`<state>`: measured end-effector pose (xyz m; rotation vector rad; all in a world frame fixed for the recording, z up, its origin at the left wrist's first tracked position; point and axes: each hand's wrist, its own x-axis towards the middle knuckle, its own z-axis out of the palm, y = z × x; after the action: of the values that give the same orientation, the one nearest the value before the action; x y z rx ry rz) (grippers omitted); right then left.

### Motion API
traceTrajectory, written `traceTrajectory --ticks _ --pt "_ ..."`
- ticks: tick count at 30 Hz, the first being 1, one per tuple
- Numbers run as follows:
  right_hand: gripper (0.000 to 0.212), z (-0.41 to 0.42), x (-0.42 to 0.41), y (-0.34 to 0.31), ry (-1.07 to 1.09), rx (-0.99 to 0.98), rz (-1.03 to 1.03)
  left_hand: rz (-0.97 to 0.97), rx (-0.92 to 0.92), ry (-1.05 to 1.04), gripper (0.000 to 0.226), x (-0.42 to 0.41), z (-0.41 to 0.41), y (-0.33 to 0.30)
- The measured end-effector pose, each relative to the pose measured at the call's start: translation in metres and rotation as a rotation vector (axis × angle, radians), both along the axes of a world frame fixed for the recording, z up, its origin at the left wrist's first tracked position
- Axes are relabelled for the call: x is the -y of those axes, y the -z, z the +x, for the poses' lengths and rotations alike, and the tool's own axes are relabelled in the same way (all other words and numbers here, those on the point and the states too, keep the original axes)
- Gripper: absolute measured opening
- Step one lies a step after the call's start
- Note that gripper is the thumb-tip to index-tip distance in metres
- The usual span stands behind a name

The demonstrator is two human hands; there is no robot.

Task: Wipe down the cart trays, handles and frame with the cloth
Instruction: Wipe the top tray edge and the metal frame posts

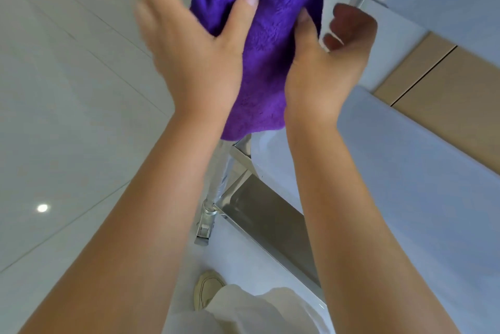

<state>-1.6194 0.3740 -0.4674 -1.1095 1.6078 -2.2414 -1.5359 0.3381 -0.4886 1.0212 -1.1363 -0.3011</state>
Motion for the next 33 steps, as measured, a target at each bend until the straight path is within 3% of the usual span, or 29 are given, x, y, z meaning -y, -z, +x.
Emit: traceTrajectory --ticks 2,4,6,10,12,14,15,22,33 --pt "0.026 0.002 0.003 0.002 0.066 -0.063 -0.013 0.04 -0.027 -0.123 0.062 0.002 0.005 0.004" --pt "0.02 0.005 0.003 0.006 0.002 -0.11 0.01 0.018 -0.035 -0.028 0.038 0.002 0.002 0.004" --pt "0.031 0.01 -0.001 0.01 -0.122 -0.153 0.05 -0.006 -0.003 0.063 0.018 0.0 -0.005 0.002" --pt "0.043 0.002 -0.004 0.015 -0.281 -0.229 0.086 0.089 0.18 -0.031 0.029 0.005 -0.007 0.001" --pt "0.044 -0.004 -0.005 0.016 -0.322 -0.265 0.089 0.134 0.071 0.208 0.032 0.003 -0.01 0.002" --pt "0.045 -0.007 -0.005 0.017 -0.338 -0.304 0.09 0.202 -0.176 0.508 0.036 -0.004 -0.019 0.004" --pt "0.044 -0.007 -0.005 0.018 -0.34 -0.321 0.091 0.209 -0.205 0.559 0.039 -0.007 -0.024 0.007" --pt "0.038 -0.01 -0.01 0.04 -0.362 -0.354 0.203 0.054 -0.099 0.421 0.021 0.002 -0.035 0.041" --pt "0.033 -0.013 -0.014 0.069 -0.387 -0.302 0.287 0.06 -0.126 0.418 0.033 0.006 -0.036 0.079"
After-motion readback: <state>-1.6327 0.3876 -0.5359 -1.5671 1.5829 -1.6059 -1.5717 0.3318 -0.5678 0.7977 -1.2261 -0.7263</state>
